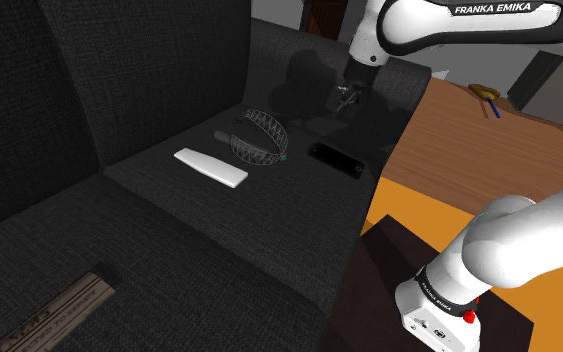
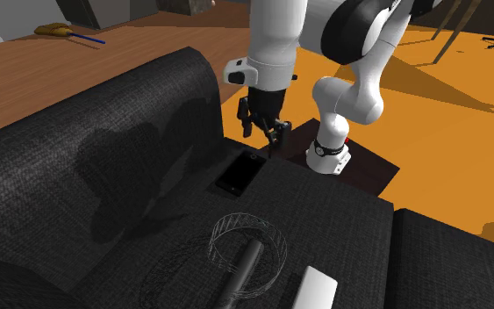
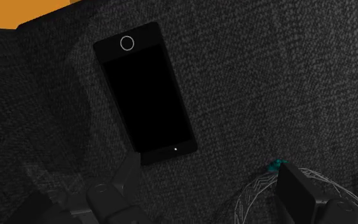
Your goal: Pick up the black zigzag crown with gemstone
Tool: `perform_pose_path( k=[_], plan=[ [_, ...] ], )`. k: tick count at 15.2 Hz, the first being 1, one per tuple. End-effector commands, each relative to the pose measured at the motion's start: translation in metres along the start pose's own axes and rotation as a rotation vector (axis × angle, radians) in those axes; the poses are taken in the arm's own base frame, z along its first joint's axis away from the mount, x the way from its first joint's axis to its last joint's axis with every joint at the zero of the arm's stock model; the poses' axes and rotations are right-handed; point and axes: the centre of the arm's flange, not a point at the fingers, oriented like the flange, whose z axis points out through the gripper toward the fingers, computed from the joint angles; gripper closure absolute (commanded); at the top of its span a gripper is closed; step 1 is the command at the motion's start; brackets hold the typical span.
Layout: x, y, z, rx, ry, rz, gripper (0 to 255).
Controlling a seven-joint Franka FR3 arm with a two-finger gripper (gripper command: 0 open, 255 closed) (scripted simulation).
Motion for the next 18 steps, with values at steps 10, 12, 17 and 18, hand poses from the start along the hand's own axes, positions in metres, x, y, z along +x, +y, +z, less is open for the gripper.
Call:
perform_pose_path(
  k=[10,12,17,18],
  plan=[
    [0.121,-0.041,0.062,0.068,0.01,-0.039,0],
    [0.143,-0.049,0.073,0.08,0.012,-0.046,0],
    [0.145,-0.051,0.096,0.082,0.012,-0.047,0],
    [0.145,-0.051,0.101,0.082,0.012,-0.047,0]
  ],
)
